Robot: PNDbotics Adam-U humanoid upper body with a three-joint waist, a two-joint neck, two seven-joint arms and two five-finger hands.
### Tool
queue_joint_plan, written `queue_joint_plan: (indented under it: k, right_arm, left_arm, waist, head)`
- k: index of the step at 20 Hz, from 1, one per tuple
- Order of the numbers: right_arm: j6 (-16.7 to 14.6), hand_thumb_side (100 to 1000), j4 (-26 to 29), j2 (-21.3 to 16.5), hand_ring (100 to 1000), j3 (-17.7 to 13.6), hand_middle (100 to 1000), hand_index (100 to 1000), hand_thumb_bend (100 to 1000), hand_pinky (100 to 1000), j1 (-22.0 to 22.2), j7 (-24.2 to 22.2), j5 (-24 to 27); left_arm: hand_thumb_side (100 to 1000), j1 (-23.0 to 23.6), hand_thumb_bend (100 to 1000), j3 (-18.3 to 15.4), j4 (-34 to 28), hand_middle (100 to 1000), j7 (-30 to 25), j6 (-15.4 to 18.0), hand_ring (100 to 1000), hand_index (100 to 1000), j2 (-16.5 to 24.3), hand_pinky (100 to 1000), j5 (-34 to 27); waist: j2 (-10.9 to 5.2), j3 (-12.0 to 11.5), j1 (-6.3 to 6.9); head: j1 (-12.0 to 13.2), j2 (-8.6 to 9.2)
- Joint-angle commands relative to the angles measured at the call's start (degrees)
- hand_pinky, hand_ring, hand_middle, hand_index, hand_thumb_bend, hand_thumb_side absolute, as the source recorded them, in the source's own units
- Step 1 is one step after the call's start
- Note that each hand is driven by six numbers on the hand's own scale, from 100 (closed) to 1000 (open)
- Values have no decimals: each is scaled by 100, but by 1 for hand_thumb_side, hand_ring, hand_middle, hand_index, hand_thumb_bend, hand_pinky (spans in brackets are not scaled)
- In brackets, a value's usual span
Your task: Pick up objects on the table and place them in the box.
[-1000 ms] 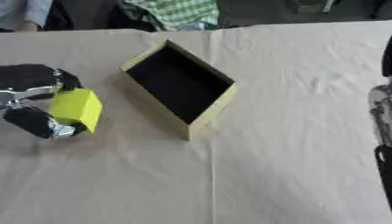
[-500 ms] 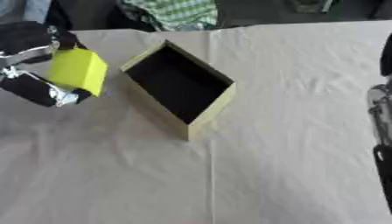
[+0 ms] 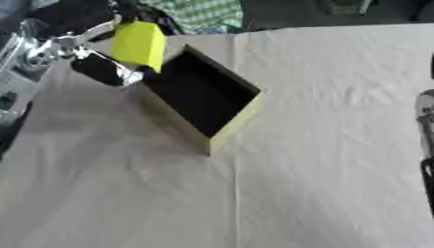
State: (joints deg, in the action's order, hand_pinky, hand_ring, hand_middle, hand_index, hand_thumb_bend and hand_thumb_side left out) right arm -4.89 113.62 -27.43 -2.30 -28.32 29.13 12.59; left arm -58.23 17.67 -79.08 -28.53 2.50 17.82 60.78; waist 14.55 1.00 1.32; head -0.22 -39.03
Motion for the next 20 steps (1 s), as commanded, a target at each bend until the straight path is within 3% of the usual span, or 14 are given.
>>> queue_joint_plan:
  k: [1,11,14,17,20]
  right_arm:
    - [-19,710,97,-47,733,2,500,803,100,734,-123,-31,41]
    - [-28,708,97,60,733,33,499,804,100,734,-263,-82,90]
    - [-27,708,97,66,734,25,499,804,100,734,-261,-77,92]
    - [-30,708,97,75,734,20,499,804,100,734,-263,-74,94]
    - [-33,708,97,75,734,15,499,804,100,734,-256,-69,96]
  left_arm:
    - [511,-226,100,-179,393,617,183,17,629,689,-282,749,274]
    - [537,-366,100,-560,1480,608,896,-99,616,701,-1014,731,882]
    - [614,-345,100,-606,1664,632,1004,-87,646,754,-1093,744,989]
    - [762,-309,100,-622,1756,730,1042,-85,762,826,-1131,805,1101]
    - [822,-263,398,-643,1826,836,1072,-149,865,901,-1140,899,1367]
  waist:
    - [-43,40,-28]
    - [85,201,-60]
    - [106,214,-60]
    - [116,209,-66]
    - [115,195,-72]
  head:
    - [52,86]
    - [101,175]
    - [66,176]
    - [36,168]
    - [56,127]
